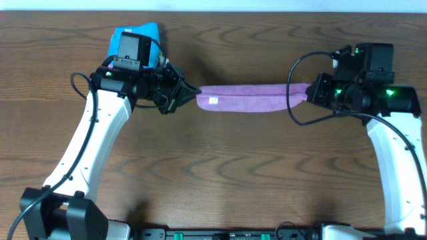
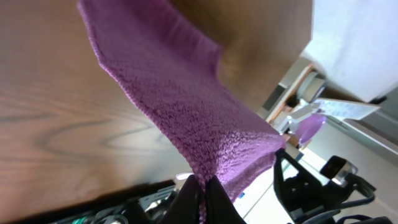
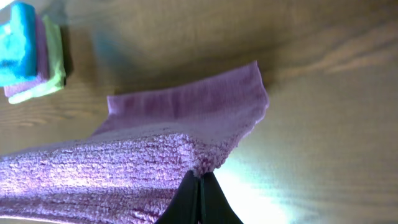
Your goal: Fold the cloth
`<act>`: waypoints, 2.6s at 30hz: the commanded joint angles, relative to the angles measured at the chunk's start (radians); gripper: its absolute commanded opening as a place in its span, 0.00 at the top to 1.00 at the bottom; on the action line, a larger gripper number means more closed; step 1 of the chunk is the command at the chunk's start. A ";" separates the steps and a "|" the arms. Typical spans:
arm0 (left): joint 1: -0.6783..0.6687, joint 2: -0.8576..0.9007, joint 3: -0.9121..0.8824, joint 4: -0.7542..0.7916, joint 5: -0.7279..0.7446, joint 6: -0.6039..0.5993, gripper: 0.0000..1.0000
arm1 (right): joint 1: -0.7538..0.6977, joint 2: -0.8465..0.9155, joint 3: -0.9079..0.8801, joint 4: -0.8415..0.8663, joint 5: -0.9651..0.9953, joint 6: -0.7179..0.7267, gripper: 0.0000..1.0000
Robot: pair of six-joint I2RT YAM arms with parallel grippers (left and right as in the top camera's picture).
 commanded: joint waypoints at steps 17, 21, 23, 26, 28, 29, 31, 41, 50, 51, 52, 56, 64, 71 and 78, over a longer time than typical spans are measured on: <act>-0.134 -0.010 0.018 -0.383 -0.266 0.179 0.94 | 0.002 -0.010 -0.017 -0.277 0.039 -0.071 0.98; -0.199 -0.010 0.015 -0.422 -0.378 0.179 0.94 | 0.002 -0.010 -0.108 -0.258 0.038 -0.085 0.99; -0.234 -0.010 0.003 -0.422 -0.433 0.177 0.94 | 0.002 -0.010 -0.178 -0.224 0.038 -0.093 0.98; -0.271 -0.009 -0.051 -0.419 -0.489 0.167 0.94 | 0.002 -0.024 -0.304 -0.153 0.038 -0.111 0.98; -0.288 -0.009 -0.111 -0.406 -0.509 0.167 0.94 | 0.002 -0.056 -0.359 -0.121 0.038 -0.120 0.98; -0.295 -0.009 -0.137 -0.392 -0.509 0.167 0.94 | 0.002 -0.074 -0.380 -0.108 0.038 -0.120 0.98; -0.314 -0.009 -0.183 -0.359 -0.525 0.166 0.94 | 0.002 -0.108 -0.416 -0.085 0.038 -0.118 0.98; -0.391 -0.008 -0.340 -0.273 -0.523 0.073 0.94 | 0.002 -0.169 -0.594 -0.098 0.010 -0.102 0.28; -0.391 -0.008 -0.340 -0.166 -0.530 0.073 0.94 | 0.002 -0.174 -0.614 0.027 -0.007 -0.105 0.16; -0.391 -0.008 -0.340 -0.120 -0.525 0.073 0.94 | 0.002 -0.174 -0.614 0.060 -0.026 -0.120 0.49; -0.391 -0.008 -0.340 -0.082 -0.522 0.073 0.94 | 0.002 -0.174 -0.614 0.092 -0.045 -0.128 0.69; -0.391 -0.008 -0.340 0.086 -0.520 0.087 0.94 | 0.006 -0.172 -0.614 0.229 -0.122 -0.167 0.99; -0.389 -0.006 -0.340 0.274 -0.663 0.154 0.94 | 0.153 -0.073 -0.570 0.454 -0.099 -0.237 0.99; -0.389 0.034 -0.340 0.362 -0.760 0.160 0.94 | 0.217 0.179 -0.318 0.421 0.073 -0.345 0.99; -0.388 0.169 -0.328 0.404 -0.766 0.084 0.94 | 0.213 0.317 -0.148 0.325 0.208 -0.376 0.99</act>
